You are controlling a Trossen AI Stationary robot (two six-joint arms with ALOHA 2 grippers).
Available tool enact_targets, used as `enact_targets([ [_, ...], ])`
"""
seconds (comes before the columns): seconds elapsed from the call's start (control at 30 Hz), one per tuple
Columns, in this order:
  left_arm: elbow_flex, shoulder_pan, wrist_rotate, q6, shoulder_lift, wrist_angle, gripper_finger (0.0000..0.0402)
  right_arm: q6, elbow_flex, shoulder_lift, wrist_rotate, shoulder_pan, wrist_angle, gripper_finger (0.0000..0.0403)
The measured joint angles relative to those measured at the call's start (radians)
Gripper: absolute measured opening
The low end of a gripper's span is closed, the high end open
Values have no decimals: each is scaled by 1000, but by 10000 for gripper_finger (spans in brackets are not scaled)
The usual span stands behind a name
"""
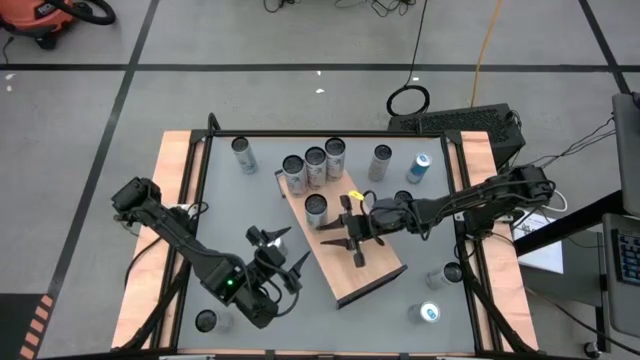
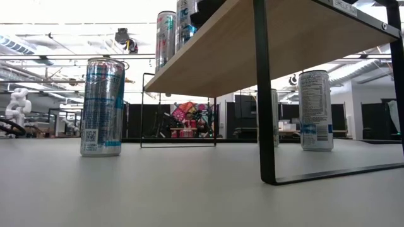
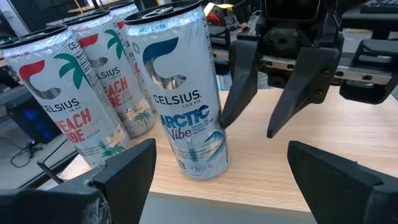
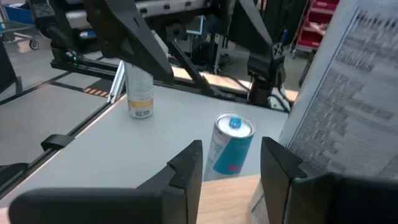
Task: Place canned beverage on shelf
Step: Put the bottom left white-blue soda can on the shelf
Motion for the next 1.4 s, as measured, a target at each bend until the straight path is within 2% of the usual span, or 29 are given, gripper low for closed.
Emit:
enact_targets([
  [0.77,0,2,0,6,0,-1,356,-48,0,0,-24,-48,35,95],
  [1.03,0,-1,0,2,0,-10,356,-50,0,-99,-19,-34,-147,95],
  [1.13,0,-1,0,1,0,-19,356,-83,0,-125,48,-36,-219,95],
  [1.2,0,-1,0,1,0,-19,356,-99,0,-126,77,-47,-226,95],
  [1.4,0,1,1,-1,0,-19,356,-104,0,-111,79,-72,-230,95],
])
